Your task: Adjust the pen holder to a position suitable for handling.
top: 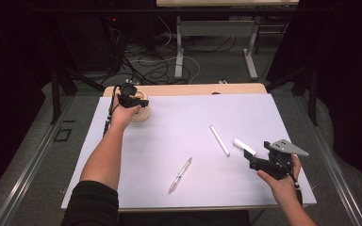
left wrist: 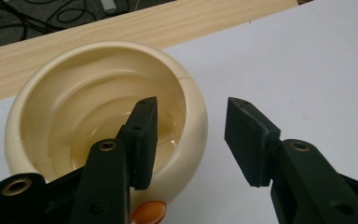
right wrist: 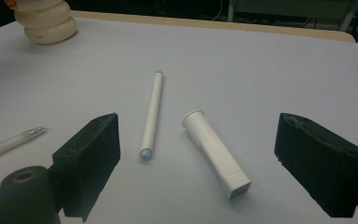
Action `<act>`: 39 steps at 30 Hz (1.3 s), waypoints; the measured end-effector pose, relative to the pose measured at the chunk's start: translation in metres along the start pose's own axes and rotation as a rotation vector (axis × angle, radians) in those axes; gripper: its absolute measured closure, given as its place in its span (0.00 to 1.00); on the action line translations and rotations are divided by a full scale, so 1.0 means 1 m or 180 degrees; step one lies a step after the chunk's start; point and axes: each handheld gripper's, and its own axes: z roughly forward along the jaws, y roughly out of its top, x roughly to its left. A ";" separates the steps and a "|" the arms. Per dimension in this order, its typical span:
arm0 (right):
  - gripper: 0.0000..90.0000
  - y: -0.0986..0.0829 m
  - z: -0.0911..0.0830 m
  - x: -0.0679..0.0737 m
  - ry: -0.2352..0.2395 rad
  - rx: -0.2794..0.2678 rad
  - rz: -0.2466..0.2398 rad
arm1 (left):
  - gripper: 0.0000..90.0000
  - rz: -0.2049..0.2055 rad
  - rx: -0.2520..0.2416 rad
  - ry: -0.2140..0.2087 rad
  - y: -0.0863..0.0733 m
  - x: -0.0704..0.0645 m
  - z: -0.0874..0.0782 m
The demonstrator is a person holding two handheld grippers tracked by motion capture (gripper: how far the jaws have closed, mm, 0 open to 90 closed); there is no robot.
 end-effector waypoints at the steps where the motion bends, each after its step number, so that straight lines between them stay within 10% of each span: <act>1: 0.16 0.000 0.000 0.000 0.0003 0.0000 -0.0001 | 0.61 0.0000 0.0000 0.0000 0.000 0.000 0.000; 39: 0.16 -0.001 0.001 -0.001 0.0003 0.0016 -0.0035 | 0.86 0.0158 0.0145 -0.0105 -0.002 -0.003 0.004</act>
